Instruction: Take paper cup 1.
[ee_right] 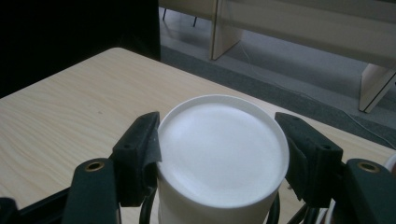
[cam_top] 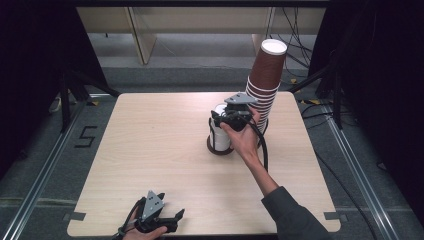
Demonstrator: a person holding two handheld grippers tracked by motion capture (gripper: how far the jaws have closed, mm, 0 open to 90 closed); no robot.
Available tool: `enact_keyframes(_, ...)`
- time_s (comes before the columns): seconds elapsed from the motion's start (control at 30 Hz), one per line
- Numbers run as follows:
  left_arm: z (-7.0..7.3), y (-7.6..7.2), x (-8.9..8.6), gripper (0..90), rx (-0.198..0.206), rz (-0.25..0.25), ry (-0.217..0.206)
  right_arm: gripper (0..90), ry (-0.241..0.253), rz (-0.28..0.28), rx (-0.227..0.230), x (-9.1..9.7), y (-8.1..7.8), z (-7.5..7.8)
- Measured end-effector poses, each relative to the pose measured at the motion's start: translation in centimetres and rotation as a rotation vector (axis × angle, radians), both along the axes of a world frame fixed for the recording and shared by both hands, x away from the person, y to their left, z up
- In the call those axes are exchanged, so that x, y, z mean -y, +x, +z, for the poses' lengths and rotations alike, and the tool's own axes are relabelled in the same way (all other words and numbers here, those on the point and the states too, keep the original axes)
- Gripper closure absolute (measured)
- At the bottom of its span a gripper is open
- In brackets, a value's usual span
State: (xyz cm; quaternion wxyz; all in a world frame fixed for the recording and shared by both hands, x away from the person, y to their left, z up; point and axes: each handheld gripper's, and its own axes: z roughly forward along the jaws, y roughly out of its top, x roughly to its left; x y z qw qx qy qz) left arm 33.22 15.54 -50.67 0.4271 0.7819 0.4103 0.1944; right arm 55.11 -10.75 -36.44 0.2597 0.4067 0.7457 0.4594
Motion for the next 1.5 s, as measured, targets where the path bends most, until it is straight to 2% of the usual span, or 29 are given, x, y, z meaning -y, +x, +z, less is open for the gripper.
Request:
enact_keyframes(0.13, 0.0, 0.0, 0.0, 14.7, -0.001, -0.002, 0.003, 35.3, -0.017, 0.010, 0.043, 0.2, -0.3, 1.6)
enact_keyframes(0.2, 0.0, 0.0, 0.0, 14.7, -0.002, -0.004, 0.005, 35.2, 0.007, 0.014, 0.037, 0.4, -0.5, 2.1)
enact_keyframes(0.23, 0.0, 0.0, 0.0, 14.7, -0.001, -0.001, 0.002, 35.3, 0.012, 0.023, 0.049, 0.4, -0.5, 2.3)
enact_keyframes(0.33, 0.0, 0.0, 0.0, 14.7, 0.000, 0.000, -0.001, 35.3, 0.020, 0.018, 0.046, 0.4, -0.8, 2.8)
enact_keyframes(0.37, 0.0, 0.0, 0.0, 14.7, -0.001, -0.002, 0.002, 35.3, 0.014, 0.040, 0.070, 0.5, -1.1, 3.2)
enact_keyframes(0.47, 0.0, 0.0, 0.0, 14.7, 0.003, 0.000, 0.000, 35.3, 0.026, 0.054, 0.064, 0.5, -1.5, 3.5)
enact_keyframes(0.5, 0.0, 0.0, 0.0, 14.7, 0.002, 0.000, -0.001, 35.3, 0.021, 0.079, 0.080, 0.5, -2.0, 3.6)
enact_keyframes(0.63, 0.0, 0.0, 0.0, 14.7, 0.004, 0.011, -0.005, 35.3, 0.033, 0.101, 0.070, 0.4, -3.0, 3.8)
enact_keyframes(0.7, 0.0, 0.0, 0.0, 14.7, 0.005, 0.012, -0.006, 35.3, 0.024, 0.142, 0.060, 0.4, -4.4, 3.8)
enact_keyframes(0.87, 0.0, 0.0, 0.0, 14.7, 0.006, 0.012, 0.000, 35.3, 0.016, 0.188, 0.047, 0.3, -6.0, 3.3)
enact_keyframes(1.03, 0.0, 0.1, 0.0, 14.7, 0.002, 0.008, -0.002, 35.3, 0.008, 0.247, 0.033, 0.3, -7.7, 2.1)
enact_keyframes(1.17, -0.1, 0.1, 0.0, 14.7, 0.002, 0.010, -0.008, 35.2, 0.009, 0.267, 0.022, 0.2, -8.3, 1.2)
enact_keyframes(1.2, -0.1, 0.1, 0.0, 14.7, 0.002, 0.012, -0.009, 35.2, 0.003, 0.290, 0.011, 0.2, -8.6, 0.6)
enact_keyframes(1.4, 0.0, 0.1, -0.1, 14.6, 0.007, 0.012, -0.005, 35.2, 0.009, 0.301, -0.025, 0.1, -9.4, -0.8)
enact_keyframes(1.43, 0.0, 0.1, -0.1, 14.7, 0.007, 0.017, -0.008, 35.2, -0.013, 0.326, -0.023, 0.1, -9.5, -1.5)
enact_keyframes(1.5, 0.0, 0.1, -0.1, 14.7, 0.007, 0.015, -0.007, 35.2, -0.020, 0.328, -0.037, 0.1, -9.6, -1.8)
